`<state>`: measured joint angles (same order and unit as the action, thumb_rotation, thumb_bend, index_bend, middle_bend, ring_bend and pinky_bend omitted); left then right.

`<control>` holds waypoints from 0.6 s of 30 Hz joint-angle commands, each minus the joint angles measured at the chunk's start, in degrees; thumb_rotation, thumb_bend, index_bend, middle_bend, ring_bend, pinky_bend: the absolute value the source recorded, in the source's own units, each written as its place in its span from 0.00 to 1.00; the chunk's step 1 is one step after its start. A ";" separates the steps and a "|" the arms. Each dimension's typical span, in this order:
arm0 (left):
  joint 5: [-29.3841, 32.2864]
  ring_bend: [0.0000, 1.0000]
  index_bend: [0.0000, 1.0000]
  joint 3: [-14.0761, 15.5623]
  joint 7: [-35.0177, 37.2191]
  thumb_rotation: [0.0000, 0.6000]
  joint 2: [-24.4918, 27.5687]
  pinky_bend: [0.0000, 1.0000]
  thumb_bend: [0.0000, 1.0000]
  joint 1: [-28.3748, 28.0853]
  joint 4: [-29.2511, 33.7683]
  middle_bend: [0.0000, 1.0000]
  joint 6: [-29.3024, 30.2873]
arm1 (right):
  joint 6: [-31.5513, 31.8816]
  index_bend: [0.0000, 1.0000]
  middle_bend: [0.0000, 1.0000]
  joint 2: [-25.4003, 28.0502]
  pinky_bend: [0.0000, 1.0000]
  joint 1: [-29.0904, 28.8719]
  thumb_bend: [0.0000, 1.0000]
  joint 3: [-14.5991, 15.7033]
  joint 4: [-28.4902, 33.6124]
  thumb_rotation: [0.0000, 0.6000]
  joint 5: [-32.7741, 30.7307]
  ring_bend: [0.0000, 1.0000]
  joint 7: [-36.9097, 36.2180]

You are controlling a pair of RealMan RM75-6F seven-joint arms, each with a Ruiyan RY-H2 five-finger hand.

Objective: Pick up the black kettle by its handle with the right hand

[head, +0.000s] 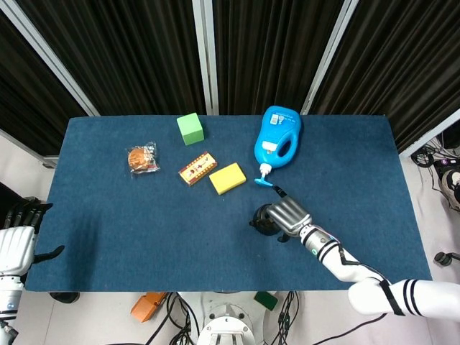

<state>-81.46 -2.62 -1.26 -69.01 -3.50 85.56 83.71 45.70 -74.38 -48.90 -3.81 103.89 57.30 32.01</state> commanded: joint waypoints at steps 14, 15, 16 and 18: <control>0.09 0.10 0.17 0.01 -0.23 1.00 0.01 0.00 0.02 -0.05 -0.01 0.17 -0.39 | -1.17 1.00 0.88 -0.51 0.15 -1.08 0.04 -0.68 -1.60 1.00 -0.77 0.99 -6.92; 0.12 0.10 0.17 -0.01 -0.27 1.00 0.01 0.00 0.02 -0.08 -0.01 0.17 -0.45 | -0.92 1.00 0.89 -0.74 0.17 -0.99 0.04 -0.82 -1.97 1.00 -0.43 1.00 -7.43; 0.14 0.10 0.17 -0.02 -0.32 1.00 -0.01 0.00 0.02 -0.13 0.03 0.17 -0.54 | -0.50 1.00 0.91 -1.15 0.18 -0.80 0.04 -1.04 -2.51 1.00 0.16 1.00 -8.23; 0.15 0.10 0.17 -0.03 -0.38 1.00 0.00 0.00 0.02 -0.20 0.08 0.17 -0.67 | 0.19 1.00 0.93 -1.78 0.21 -0.39 0.04 -1.44 -3.29 1.00 1.24 1.00 -9.74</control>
<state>-81.31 -2.66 -1.66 -69.01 -3.71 85.65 83.02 45.39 -75.67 -49.59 -4.91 101.19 57.89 23.02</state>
